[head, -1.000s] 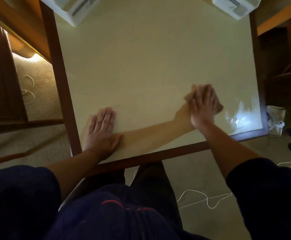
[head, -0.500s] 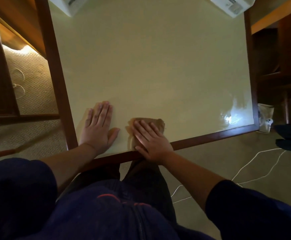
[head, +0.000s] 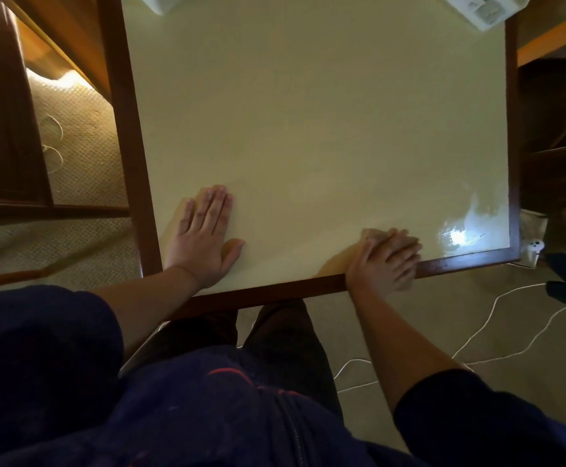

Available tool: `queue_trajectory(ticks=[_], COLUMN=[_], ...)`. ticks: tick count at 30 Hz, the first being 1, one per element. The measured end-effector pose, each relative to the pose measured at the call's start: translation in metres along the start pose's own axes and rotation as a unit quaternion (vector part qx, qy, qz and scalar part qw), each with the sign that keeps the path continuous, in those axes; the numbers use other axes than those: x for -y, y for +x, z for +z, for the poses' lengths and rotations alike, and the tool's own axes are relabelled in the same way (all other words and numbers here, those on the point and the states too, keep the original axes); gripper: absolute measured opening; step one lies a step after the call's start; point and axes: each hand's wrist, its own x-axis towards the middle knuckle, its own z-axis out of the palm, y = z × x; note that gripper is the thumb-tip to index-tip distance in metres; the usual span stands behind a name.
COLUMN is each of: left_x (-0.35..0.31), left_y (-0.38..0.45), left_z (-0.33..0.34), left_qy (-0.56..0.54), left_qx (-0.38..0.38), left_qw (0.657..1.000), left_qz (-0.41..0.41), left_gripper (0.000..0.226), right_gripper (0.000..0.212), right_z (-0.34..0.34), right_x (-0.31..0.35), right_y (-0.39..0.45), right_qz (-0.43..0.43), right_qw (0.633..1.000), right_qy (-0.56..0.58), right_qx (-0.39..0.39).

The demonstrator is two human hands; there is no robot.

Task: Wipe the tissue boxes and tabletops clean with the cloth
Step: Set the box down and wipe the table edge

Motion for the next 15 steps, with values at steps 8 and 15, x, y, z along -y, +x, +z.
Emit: queue_trajectory(ticks=[8,15], left_x=[0.002,-0.002], left_y=[0.0,0.0], left_z=[-0.004,-0.026], left_qy=[-0.034,-0.13], left_qx=[0.006,-0.004], left_qw=[0.999,0.991], left_qz=[0.004,-0.009], left_gripper=[0.082,0.069], right_gripper=[0.072,0.065], right_z=[0.039,0.014], right_x=[0.02,0.032], right_y=[-0.106,-0.078], right_qz=[-0.511,-0.634], right_qw=[0.823,0.734], right_qy=[-0.172,-0.131], right_qx=[0.177,0.204])
